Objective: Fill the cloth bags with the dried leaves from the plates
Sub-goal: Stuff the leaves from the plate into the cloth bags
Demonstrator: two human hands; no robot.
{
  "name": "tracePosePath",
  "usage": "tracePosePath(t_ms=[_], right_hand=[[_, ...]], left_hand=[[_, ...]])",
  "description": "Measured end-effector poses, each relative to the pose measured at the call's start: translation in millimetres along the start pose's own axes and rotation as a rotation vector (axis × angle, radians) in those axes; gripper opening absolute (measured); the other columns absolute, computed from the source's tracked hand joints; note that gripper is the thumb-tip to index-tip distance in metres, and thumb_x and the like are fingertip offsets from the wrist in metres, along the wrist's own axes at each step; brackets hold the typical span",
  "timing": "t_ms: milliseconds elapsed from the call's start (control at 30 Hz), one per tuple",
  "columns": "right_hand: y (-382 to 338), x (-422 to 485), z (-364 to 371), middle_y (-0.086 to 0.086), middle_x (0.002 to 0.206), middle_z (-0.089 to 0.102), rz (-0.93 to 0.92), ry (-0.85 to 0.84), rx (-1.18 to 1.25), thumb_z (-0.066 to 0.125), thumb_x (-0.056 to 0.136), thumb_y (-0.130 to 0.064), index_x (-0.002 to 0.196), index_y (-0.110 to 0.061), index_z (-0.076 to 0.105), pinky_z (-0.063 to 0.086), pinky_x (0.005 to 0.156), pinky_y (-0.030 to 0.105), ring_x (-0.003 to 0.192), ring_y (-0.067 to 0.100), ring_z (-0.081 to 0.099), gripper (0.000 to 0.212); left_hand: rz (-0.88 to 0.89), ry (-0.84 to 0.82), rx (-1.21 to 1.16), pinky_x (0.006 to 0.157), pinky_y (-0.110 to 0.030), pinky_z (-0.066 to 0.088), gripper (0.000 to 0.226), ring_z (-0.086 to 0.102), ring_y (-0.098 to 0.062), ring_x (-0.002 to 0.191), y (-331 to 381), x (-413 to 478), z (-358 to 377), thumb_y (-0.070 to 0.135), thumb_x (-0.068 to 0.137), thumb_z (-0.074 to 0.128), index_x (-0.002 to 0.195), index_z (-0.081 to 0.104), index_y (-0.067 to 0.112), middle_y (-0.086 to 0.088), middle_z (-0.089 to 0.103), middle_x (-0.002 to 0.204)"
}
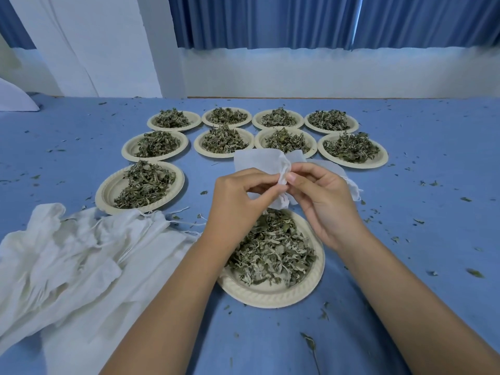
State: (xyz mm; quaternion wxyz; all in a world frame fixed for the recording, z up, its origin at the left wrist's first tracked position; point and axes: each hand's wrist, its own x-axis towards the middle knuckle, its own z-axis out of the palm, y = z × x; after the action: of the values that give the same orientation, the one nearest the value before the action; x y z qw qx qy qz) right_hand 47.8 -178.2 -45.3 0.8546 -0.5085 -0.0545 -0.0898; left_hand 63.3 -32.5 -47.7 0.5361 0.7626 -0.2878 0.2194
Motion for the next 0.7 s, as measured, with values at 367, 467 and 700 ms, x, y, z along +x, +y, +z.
tracePosePath(t_ms=[367, 467, 700], right_hand=[[-19.1, 1.1, -16.9, -0.008, 0.100, 0.060, -0.122, -0.401, -1.159, 0.078, 0.077, -0.013, 0.106, -0.017, 0.070, 0.051, 0.080, 0.024, 0.082, 0.006, 0.058, 0.031], [-5.6, -4.0, -7.4, -0.008, 0.118, 0.056, -0.090, -0.602, -1.321, 0.077, 0.078, -0.026, 0.119, -0.027, 0.063, 0.042, 0.093, 0.020, 0.097, -0.002, 0.053, 0.044], [1.5, -10.5, 0.8, -0.010, 0.106, 0.061, -0.082, -0.716, -1.329, 0.078, 0.078, -0.021, 0.105, -0.021, 0.069, 0.043, 0.095, 0.032, 0.101, 0.007, 0.057, 0.028]], left_hand=[[0.088, 0.603, 0.337, 0.072, -0.006, 0.043, 0.016, 0.054, 0.005, 0.073, -6.0, 12.4, -37.6, 0.001, 0.089, 0.062, 0.098, 0.074, 0.004, 0.001, 0.064, 0.088], [0.191, 0.640, 0.429, 0.072, -0.006, 0.038, 0.017, 0.051, -0.002, 0.073, -7.1, 11.7, -38.7, -0.002, 0.088, 0.062, 0.098, 0.074, 0.002, -0.006, 0.064, 0.085], [0.122, 0.505, 0.505, 0.068, -0.006, 0.036, 0.019, 0.052, -0.014, 0.066, -10.8, 13.4, -40.3, -0.005, 0.087, 0.061, 0.099, 0.075, 0.001, -0.015, 0.065, 0.083]])
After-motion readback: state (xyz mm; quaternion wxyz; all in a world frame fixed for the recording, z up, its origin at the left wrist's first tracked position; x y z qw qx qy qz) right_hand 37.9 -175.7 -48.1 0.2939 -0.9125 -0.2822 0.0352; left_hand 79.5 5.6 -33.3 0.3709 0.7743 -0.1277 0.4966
